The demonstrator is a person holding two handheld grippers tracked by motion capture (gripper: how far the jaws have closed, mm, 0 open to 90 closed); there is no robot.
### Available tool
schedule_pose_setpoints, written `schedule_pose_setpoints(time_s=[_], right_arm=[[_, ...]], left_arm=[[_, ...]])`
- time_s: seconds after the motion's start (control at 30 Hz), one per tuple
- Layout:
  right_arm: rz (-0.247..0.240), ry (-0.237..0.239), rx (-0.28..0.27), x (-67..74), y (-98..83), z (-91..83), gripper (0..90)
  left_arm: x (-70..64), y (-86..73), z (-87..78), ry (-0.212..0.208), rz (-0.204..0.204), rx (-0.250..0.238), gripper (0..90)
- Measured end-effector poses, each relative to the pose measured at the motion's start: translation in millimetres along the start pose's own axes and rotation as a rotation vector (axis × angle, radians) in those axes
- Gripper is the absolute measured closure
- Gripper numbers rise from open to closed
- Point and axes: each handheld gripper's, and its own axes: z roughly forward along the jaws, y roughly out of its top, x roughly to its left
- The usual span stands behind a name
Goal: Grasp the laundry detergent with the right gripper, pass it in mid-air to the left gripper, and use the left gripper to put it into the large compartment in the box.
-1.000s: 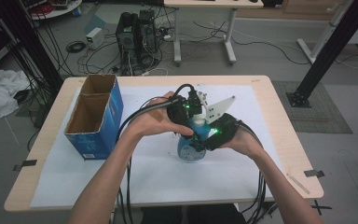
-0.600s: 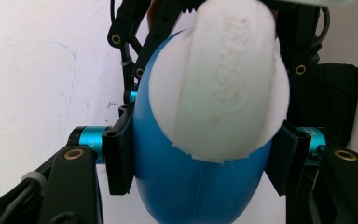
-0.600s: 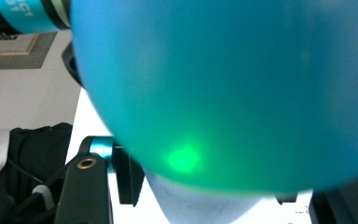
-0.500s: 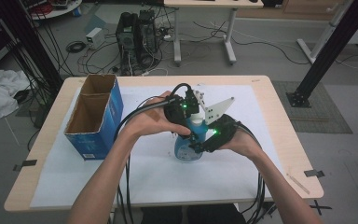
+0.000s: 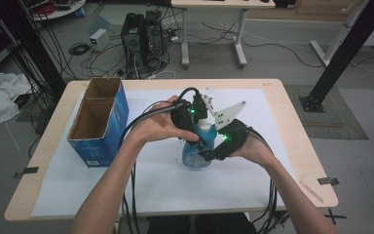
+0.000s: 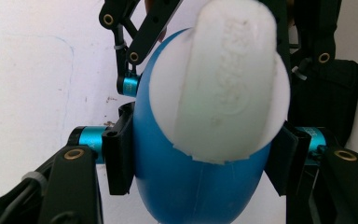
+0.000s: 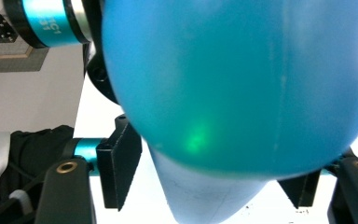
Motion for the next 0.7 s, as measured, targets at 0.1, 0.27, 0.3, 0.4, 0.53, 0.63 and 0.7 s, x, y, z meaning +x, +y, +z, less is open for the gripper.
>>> schedule_pose_setpoints(time_s=[0.1, 0.27, 0.3, 0.4, 0.53, 0.63, 0.7], right_arm=[[-0.023, -0.019, -0.029, -2.5, 0.2, -0.9, 28.3], [0.006, -0.007, -0.015, -1.5, -0.3, -3.1, 26.3], [0.006, -0.007, -0.013, -1.5, -0.4, -3.0, 25.0], [0.008, -0.005, -0.003, -2.1, -1.2, -3.8, 23.0], [0.017, -0.004, 0.004, -2.0, -2.4, -7.0, 22.9], [0.036, -0.008, 0.007, -1.8, -3.2, -10.1, 22.7], [0.004, -0.028, 0.015, -3.6, -4.1, -11.7, 22.7]], left_arm=[[-0.3, 0.4, -0.5, 0.002, -0.002, 0.007, 37.3], [-0.2, -0.2, -1.1, 0.002, -0.005, 0.008, 37.2], [1.0, -0.1, -2.2, 0.004, 0.012, 0.023, 37.3], [0.7, -0.8, -1.9, 0.003, 0.004, 0.018, 37.3], [0.4, -1.6, -2.3, 0.003, -0.007, 0.016, 37.2], [-0.1, -2.7, -2.2, 0.003, -0.023, 0.012, 37.3], [0.0, -3.0, -3.0, 0.006, -0.024, 0.015, 37.3]])
